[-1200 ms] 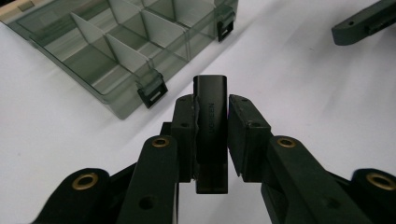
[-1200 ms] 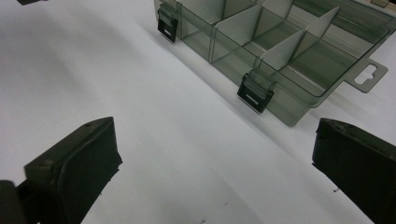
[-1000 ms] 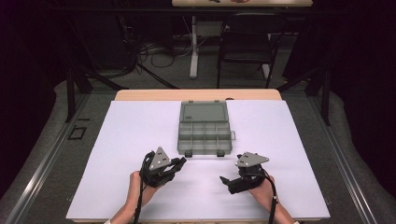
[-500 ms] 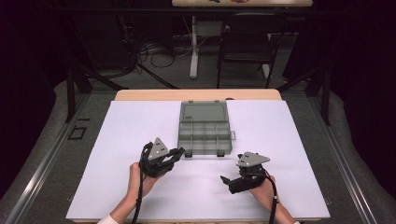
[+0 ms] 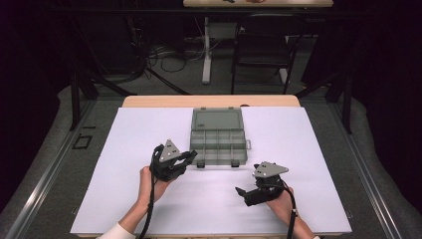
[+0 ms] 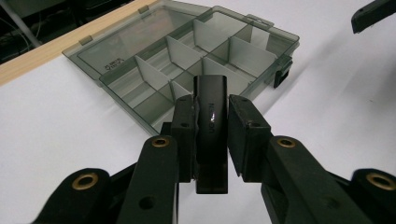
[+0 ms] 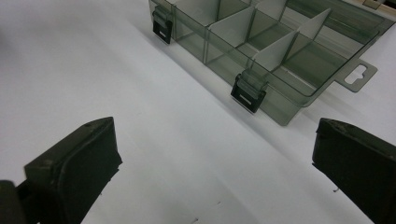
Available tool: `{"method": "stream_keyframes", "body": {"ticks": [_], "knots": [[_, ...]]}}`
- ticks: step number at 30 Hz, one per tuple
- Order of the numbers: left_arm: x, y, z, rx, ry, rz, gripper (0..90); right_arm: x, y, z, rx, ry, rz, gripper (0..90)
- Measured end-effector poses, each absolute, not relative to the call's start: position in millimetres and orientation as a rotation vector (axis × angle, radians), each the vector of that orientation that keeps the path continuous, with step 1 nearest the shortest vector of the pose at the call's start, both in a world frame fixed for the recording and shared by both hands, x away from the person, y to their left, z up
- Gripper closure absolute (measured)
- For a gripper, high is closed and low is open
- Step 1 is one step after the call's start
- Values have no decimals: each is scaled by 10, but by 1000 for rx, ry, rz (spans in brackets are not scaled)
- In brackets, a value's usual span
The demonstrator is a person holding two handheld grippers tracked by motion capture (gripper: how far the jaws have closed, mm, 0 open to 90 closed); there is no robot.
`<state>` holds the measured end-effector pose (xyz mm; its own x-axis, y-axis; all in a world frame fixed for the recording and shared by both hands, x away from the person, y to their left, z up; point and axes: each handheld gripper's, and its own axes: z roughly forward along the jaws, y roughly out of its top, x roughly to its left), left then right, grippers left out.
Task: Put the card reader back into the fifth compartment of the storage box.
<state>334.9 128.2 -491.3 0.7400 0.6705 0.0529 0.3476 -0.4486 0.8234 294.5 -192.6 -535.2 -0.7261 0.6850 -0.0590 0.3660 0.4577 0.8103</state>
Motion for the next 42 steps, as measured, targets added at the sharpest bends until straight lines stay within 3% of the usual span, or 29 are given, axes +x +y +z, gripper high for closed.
{"method": "stream_keyframes", "body": {"ticks": [42], "knots": [[3847,1171,-4963,2030,872,445,731,2943,-1923,-5350,884,2325,1157,0]]}}
